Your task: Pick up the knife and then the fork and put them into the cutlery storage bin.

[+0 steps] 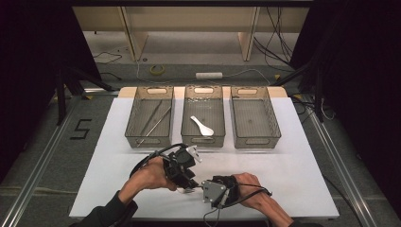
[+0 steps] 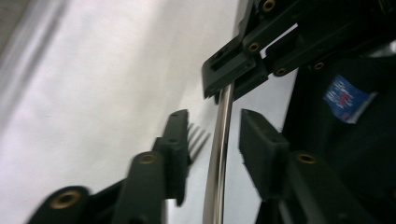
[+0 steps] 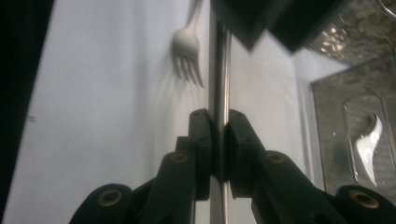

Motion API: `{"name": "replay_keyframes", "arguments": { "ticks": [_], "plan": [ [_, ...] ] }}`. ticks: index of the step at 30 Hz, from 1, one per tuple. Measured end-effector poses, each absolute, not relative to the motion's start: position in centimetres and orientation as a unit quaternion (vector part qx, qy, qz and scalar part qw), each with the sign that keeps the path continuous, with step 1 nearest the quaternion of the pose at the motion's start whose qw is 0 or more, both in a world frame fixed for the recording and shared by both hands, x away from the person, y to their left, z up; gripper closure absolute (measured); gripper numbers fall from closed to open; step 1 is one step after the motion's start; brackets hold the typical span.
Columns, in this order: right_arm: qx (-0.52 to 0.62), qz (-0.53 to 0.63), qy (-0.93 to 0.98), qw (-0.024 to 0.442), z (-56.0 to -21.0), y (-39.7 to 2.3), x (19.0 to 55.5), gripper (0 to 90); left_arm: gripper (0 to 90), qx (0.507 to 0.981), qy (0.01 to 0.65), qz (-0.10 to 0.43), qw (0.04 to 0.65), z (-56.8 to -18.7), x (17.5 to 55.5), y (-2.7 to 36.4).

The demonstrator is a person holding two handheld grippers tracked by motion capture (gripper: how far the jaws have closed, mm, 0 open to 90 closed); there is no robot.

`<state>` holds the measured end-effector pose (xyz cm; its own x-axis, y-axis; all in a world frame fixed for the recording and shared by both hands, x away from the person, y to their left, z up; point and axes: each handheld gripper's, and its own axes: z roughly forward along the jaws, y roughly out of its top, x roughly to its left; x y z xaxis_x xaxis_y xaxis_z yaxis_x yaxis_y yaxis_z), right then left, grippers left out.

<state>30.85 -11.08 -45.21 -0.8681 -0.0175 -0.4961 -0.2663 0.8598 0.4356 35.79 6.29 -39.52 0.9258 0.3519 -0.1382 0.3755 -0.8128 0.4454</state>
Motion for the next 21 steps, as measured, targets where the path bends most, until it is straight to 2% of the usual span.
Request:
{"name": "replay_keyframes", "arguments": {
  "ticks": [1,4,8,16,21],
  "plan": [
    [-0.071,0.254,0.933,0.247,-45.2,-11.3,31.0,82.7,50.6,0.949,0.199,-0.019,0.242,-39.4,35.9,6.5],
    [-0.045,0.259,0.931,0.253,-45.0,-12.2,31.7,82.7,41.8,0.939,0.221,0.002,0.264,-39.0,36.1,7.5],
    [-0.005,0.266,0.929,0.257,-44.7,-13.8,32.6,82.7,33.1,0.922,0.240,0.025,0.304,-38.6,36.3,9.2],
    [0.058,0.269,0.926,0.260,-43.8,-16.3,34.5,82.6,24.8,0.903,0.265,0.061,0.332,-39.2,36.4,11.7],
    [0.099,0.286,0.916,0.263,-43.1,-17.5,35.4,82.7,21.6,0.878,0.282,0.088,0.376,-40.3,36.2,13.3]
  ]
}}
